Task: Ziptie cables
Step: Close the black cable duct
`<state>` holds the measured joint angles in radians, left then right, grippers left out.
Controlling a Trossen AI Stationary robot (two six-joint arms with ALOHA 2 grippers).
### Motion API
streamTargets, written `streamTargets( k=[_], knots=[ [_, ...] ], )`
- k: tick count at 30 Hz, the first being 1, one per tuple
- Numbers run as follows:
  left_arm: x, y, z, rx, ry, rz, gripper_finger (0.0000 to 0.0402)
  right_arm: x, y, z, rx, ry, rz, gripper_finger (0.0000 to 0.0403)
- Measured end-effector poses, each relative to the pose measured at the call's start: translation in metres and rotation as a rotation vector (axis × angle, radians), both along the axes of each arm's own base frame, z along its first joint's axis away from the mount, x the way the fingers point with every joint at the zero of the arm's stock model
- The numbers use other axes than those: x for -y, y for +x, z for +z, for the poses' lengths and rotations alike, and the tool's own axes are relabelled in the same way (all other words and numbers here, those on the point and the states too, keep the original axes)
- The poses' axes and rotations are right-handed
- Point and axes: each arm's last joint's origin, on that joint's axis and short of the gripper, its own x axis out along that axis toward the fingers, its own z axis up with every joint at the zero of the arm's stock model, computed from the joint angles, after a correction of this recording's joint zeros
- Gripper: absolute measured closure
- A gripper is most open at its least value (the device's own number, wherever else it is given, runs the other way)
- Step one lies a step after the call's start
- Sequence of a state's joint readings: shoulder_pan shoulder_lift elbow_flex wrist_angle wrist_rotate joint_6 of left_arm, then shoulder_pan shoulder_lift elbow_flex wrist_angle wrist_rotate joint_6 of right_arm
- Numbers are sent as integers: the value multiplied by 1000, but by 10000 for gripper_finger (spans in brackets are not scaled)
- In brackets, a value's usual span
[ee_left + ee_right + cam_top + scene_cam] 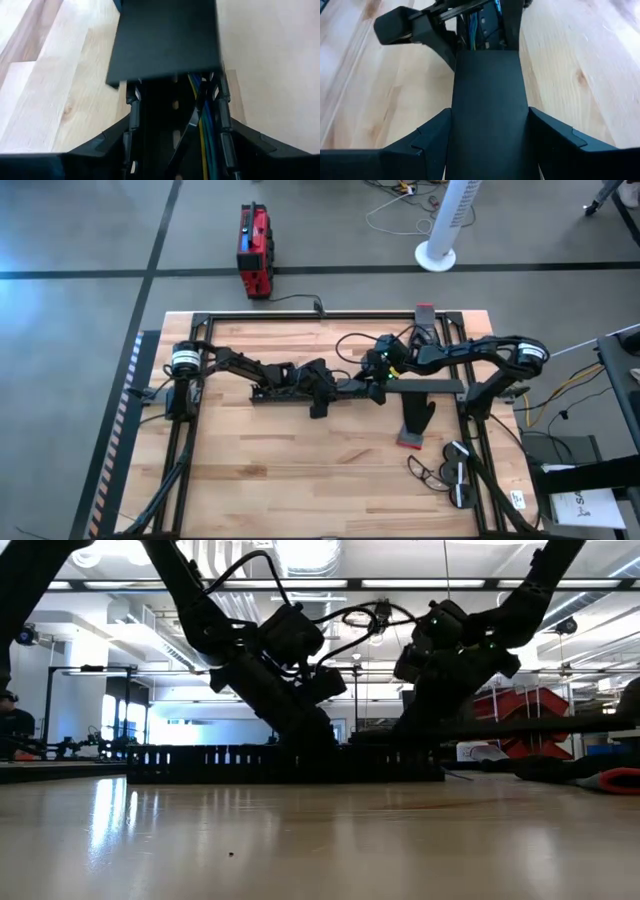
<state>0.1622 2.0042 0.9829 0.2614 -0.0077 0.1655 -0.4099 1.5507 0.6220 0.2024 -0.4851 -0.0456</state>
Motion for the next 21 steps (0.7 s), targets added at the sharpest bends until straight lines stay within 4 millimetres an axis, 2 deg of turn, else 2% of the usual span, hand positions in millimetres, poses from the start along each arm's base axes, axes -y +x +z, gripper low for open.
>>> streamTargets(
  k=[8, 21],
  knots=[
    [-5, -15, 8, 6, 8, 5, 180, 5, 10, -17, 4, -23, 28, 185],
    [-5, -19, 8, 34, -4, 26, 183, 5, 18, -12, 21, 5, 85, 185]
  ],
)
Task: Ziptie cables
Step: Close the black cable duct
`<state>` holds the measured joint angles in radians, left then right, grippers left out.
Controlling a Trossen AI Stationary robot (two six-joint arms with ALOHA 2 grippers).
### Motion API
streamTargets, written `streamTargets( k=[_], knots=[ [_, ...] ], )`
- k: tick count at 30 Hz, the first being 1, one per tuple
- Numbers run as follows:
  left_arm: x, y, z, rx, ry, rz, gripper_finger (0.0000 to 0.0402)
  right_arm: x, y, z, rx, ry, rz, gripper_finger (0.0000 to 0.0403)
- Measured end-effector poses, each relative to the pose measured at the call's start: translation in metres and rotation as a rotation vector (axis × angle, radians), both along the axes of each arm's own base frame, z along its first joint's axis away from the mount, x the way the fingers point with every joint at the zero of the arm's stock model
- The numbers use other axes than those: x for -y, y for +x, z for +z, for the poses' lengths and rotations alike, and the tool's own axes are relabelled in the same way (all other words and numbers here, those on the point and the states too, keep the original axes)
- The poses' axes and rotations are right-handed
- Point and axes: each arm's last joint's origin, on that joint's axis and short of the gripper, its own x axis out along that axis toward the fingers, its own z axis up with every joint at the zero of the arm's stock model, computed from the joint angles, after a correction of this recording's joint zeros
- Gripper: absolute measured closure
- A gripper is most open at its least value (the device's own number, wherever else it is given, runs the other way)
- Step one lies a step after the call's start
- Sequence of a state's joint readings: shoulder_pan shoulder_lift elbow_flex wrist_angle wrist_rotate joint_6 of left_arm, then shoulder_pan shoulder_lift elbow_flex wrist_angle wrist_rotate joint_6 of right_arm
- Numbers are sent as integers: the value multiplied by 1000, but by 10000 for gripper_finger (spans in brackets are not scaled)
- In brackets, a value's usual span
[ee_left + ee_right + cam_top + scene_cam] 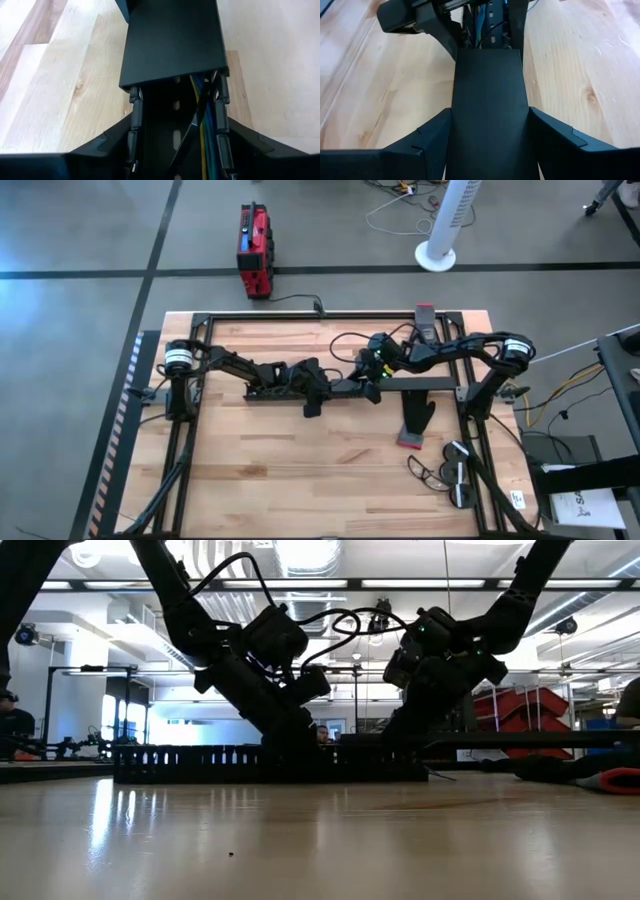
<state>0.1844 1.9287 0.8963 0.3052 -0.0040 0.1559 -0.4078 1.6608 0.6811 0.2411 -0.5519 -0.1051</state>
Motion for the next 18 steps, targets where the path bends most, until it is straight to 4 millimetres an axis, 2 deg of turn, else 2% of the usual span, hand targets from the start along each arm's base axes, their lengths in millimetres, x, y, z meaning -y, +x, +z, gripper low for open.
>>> streamTargets(
  k=[9, 18],
  knots=[
    [-7, -6, -4, 3, -45, 44, 179, -15, 7, 0, -17, -130, 2, 185],
    [-10, -9, -6, 39, -65, 59, 176, -17, 8, 0, -27, -149, -12, 185]
  ],
)
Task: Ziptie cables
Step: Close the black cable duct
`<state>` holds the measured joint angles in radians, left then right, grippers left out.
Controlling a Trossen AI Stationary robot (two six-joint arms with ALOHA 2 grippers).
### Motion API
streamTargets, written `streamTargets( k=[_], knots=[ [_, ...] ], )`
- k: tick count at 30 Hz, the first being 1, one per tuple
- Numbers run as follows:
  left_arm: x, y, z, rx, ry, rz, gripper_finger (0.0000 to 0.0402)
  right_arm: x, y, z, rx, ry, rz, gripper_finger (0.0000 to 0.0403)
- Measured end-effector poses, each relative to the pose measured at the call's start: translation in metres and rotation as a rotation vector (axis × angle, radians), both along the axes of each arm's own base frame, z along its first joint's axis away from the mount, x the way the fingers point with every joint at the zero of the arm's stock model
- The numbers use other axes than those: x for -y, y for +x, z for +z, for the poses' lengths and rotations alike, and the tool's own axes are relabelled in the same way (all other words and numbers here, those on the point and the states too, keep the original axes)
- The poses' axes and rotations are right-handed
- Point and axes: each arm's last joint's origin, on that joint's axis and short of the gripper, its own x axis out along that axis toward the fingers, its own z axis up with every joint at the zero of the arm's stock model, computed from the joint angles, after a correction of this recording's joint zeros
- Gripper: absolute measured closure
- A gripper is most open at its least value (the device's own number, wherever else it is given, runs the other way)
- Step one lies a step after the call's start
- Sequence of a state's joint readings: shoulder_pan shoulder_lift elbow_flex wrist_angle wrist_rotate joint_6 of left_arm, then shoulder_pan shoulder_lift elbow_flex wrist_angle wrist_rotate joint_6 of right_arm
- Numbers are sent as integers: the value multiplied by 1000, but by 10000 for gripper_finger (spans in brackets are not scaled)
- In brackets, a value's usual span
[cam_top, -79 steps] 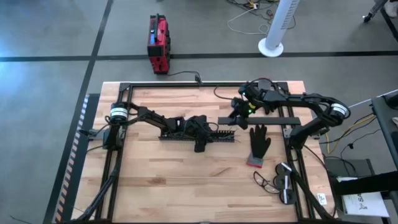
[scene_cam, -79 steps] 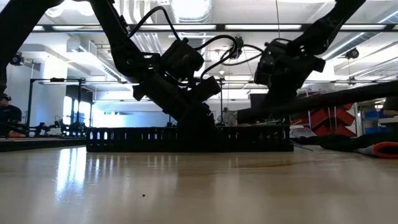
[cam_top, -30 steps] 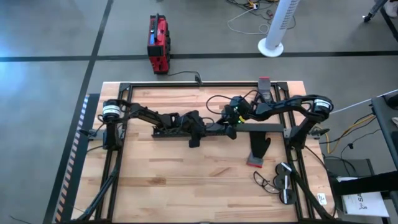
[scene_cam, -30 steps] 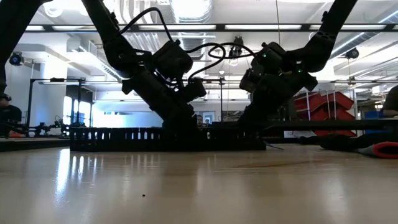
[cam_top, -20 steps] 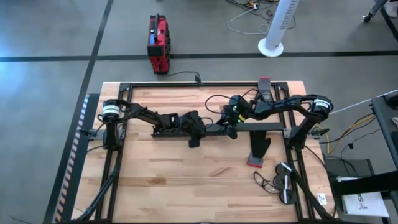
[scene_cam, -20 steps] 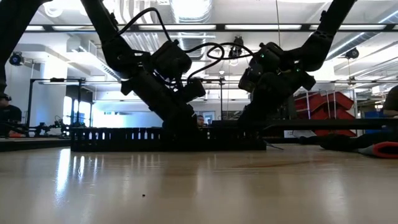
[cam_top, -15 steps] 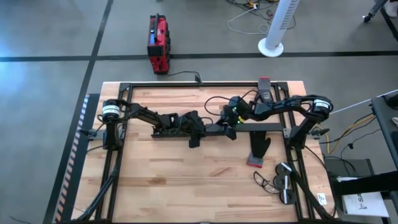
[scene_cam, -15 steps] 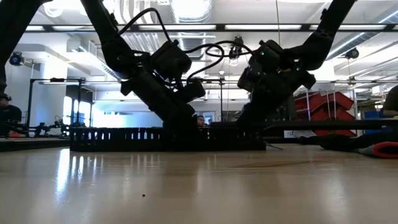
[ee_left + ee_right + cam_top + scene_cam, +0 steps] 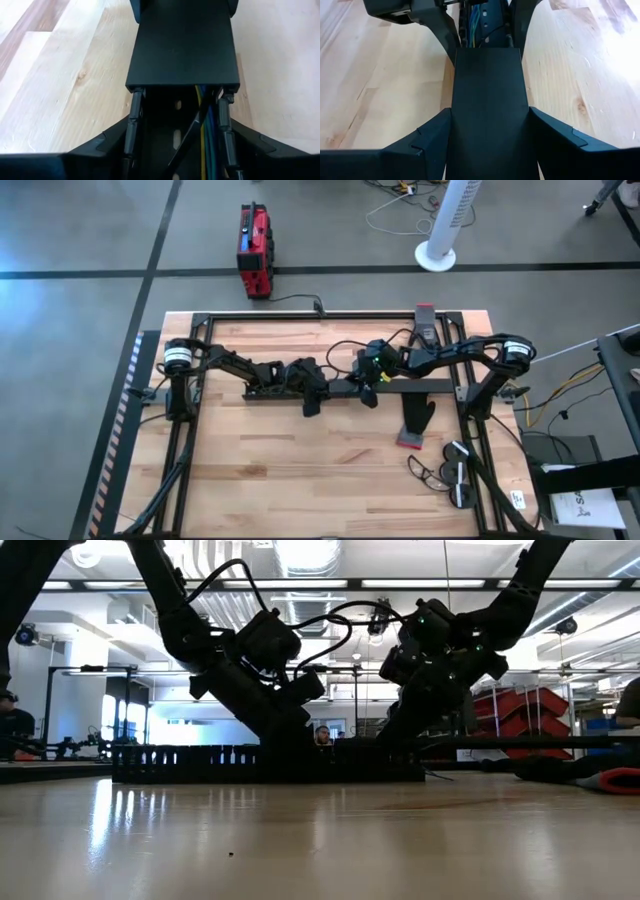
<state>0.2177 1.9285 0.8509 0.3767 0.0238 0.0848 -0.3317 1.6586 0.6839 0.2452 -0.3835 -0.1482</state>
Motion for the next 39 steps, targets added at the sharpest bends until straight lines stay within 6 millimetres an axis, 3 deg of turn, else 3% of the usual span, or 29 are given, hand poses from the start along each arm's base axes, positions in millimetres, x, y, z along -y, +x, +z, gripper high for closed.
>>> streamTargets(
  k=[19, 39],
  knots=[
    [-2, 1, 1, 11, 13, 9, 181, -13, 4, -1, -47, -191, -9, 185],
    [-1, 2, 3, 41, 9, -41, 174, -12, 16, 9, -30, -208, -7, 185]
  ],
)
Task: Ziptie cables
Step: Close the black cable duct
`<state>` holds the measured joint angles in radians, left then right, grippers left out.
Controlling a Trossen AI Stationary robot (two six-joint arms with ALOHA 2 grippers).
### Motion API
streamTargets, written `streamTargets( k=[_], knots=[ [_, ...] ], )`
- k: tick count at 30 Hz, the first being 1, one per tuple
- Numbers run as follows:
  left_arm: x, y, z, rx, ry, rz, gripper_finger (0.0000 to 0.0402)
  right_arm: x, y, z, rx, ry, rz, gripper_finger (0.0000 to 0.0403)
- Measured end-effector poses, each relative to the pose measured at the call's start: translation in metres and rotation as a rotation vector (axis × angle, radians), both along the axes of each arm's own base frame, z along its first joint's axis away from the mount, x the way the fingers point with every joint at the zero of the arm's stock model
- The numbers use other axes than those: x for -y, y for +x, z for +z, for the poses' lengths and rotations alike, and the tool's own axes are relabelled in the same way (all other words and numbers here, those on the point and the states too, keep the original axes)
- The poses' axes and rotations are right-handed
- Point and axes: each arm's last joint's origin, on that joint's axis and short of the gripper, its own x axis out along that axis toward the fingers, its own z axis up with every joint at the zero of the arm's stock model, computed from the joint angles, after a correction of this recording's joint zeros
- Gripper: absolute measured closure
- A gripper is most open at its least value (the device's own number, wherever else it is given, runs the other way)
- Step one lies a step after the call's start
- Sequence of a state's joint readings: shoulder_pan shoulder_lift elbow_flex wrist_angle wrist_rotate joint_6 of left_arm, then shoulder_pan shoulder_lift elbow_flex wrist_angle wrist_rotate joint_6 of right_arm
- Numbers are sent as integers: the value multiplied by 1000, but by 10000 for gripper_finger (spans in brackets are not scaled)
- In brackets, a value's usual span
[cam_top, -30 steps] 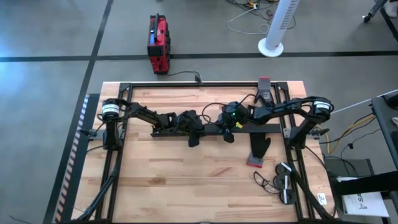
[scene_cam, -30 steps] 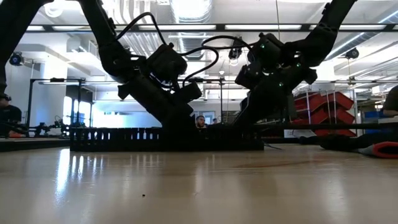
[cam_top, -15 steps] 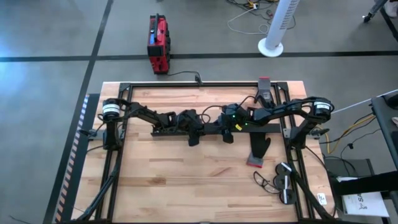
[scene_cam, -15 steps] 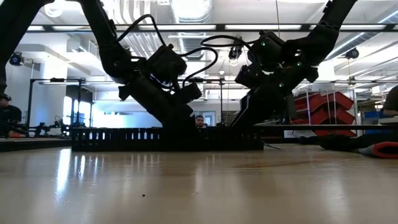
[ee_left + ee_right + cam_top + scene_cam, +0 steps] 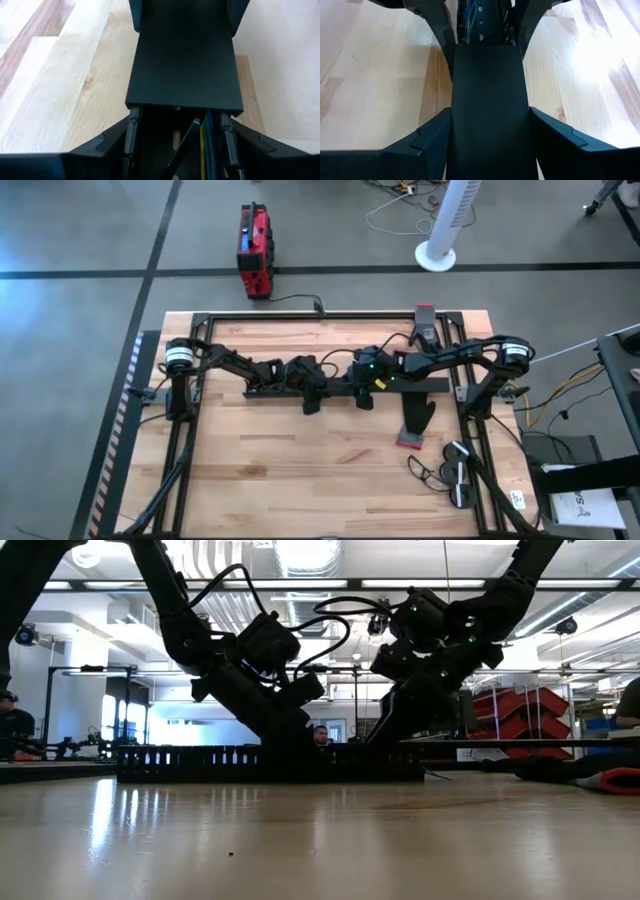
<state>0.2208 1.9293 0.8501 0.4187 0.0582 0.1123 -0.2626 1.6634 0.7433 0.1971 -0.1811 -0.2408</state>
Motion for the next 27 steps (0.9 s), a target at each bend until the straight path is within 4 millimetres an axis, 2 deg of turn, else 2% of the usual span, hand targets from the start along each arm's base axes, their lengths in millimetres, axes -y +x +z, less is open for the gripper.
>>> streamTargets(
  k=[5, 9, 17, 20, 27],
  knots=[
    [0, 0, 0, 2, -1, -2, 179, 1, 1, 1, 3, 0, -21, 185],
    [1, 0, 0, 9, -2, -13, 185, -1, 2, 2, 23, 6, 35, 185],
    [1, 1, 2, 29, 9, -14, 177, 3, 6, 6, 35, -29, -13, 185],
    [1, 3, 4, 55, 6, -27, 183, 2, 14, 5, 55, -9, 16, 185],
    [3, 2, 2, 43, -13, -36, 177, 7, 34, -11, 36, 21, 33, 185]
  ],
)
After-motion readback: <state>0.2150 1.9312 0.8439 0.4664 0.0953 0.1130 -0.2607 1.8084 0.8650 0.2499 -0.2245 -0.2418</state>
